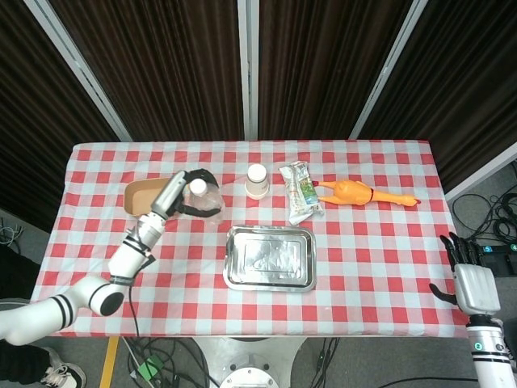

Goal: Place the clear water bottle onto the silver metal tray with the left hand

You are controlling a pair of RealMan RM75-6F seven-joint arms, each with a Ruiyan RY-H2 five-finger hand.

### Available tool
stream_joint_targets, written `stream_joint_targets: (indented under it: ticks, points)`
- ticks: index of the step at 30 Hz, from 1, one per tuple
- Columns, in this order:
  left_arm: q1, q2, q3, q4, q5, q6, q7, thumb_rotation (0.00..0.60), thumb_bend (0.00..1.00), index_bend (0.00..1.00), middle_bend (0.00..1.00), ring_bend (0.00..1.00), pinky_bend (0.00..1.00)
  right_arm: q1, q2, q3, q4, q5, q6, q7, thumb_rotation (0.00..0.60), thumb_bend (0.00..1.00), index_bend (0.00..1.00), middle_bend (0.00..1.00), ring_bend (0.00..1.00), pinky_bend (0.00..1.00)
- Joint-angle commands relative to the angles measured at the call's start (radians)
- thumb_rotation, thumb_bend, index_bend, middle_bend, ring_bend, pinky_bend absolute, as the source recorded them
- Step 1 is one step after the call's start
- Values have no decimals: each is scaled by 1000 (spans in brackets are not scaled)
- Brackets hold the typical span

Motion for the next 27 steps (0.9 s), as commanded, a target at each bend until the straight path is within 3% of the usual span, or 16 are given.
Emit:
stream_joint_targets:
  ticks: [1,10,18,27]
  points:
    - [16,38,-2,23,-36,-19,8,600,229,588,624,517,507,1,1,1,2,0,-2,2,600,101,0,0,0,0]
    - [-12,-38,27,-29,-3,-32,-8,600,228,588,624,517,507,0,-5,-1,0,-1,1,-14,600,101,0,0,0,0]
    - [-26,-73,14,-50,-23,-26,-2,600,228,588,624,518,507,0,-3,-1,5,0,-1,-1,600,102,0,0,0,0]
    - [-13,-197,36,-23,-49,17,13,600,227,588,624,518,507,3,-3,1,12,8,-13,7,600,101,0,0,0,0]
